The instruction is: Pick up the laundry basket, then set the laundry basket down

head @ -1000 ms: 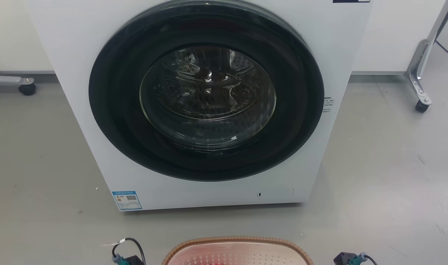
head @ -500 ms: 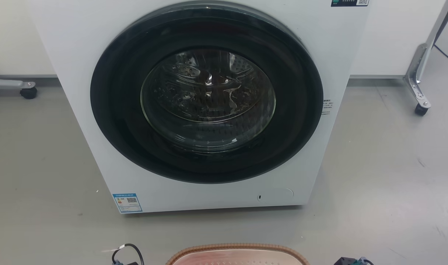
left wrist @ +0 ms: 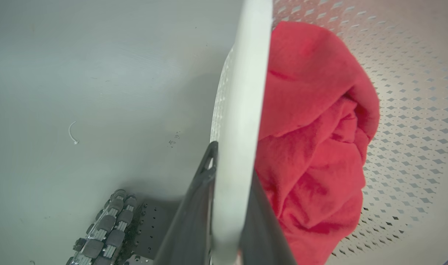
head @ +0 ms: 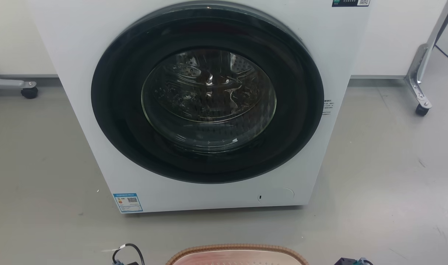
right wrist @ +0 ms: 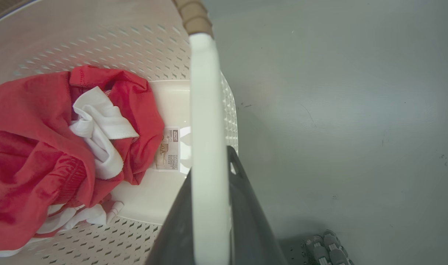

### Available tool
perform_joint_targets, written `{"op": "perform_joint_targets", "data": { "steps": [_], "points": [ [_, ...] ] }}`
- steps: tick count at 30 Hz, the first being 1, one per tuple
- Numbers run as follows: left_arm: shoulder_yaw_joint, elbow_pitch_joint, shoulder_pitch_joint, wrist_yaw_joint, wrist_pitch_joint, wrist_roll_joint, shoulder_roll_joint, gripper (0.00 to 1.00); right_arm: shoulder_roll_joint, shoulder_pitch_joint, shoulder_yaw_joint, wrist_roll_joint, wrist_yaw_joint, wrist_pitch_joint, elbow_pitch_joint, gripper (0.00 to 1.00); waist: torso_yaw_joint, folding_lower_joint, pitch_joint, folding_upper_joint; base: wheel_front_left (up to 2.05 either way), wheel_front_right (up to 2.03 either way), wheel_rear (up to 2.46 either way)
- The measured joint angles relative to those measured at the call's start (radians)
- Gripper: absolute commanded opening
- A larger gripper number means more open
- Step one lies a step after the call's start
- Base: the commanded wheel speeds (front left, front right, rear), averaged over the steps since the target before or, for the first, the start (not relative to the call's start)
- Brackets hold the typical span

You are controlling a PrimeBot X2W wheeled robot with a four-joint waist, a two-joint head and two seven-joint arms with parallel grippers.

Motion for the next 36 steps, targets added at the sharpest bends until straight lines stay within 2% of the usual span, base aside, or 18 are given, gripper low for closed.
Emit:
{"op": "perform_joint_targets", "data": {
  "steps": [36],
  "points": [
    [-0.026, -0.003, 0.000, 0.013, 0.000, -0.035, 0.002, 0.00, -0.001, -0.001, 0.023, 0.024, 0.000, -0.002, 0.002, 0.00, 0.006, 0.0000, 0.011, 0.0000, 0.00, 0.00, 0.00]
  ]
}}
